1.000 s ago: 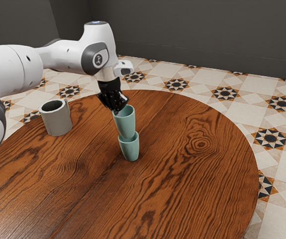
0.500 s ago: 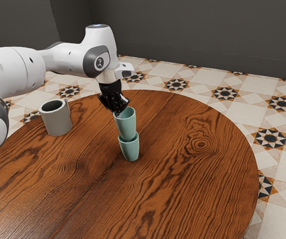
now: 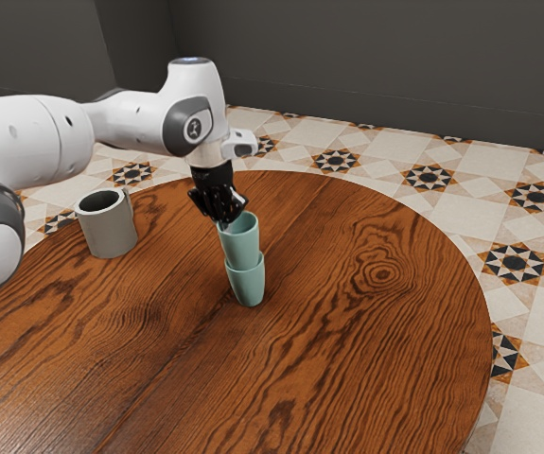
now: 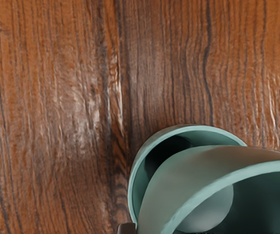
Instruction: Place the left cup onto the right cup
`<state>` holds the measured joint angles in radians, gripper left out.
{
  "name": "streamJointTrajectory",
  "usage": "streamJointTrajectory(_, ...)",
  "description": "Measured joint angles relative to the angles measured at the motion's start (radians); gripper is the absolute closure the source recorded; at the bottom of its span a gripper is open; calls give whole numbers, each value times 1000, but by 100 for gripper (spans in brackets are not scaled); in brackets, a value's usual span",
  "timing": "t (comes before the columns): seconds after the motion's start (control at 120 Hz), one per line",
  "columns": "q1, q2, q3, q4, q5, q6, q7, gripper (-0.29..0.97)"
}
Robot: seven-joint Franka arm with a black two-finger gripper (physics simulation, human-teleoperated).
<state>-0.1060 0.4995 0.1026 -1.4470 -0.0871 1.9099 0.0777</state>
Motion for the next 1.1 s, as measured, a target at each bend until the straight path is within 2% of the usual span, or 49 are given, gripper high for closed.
streamJointTrajectory(0.067, 0, 3, 0, 0, -1, 0, 0, 76)
streamJointTrajectory(0.283, -3, 2, -3, -1, -19, 0, 3, 34)
streamJointTrajectory(0.45, -4, -19, -3, 0, -28, -1, 4, 17)
streamJointTrajectory(0.783, -17, -183, -1, -52, -24, -28, 10, 6)
streamJointTrajectory(1.1, 8, -412, 4, -100, -14, -171, 13, 3)
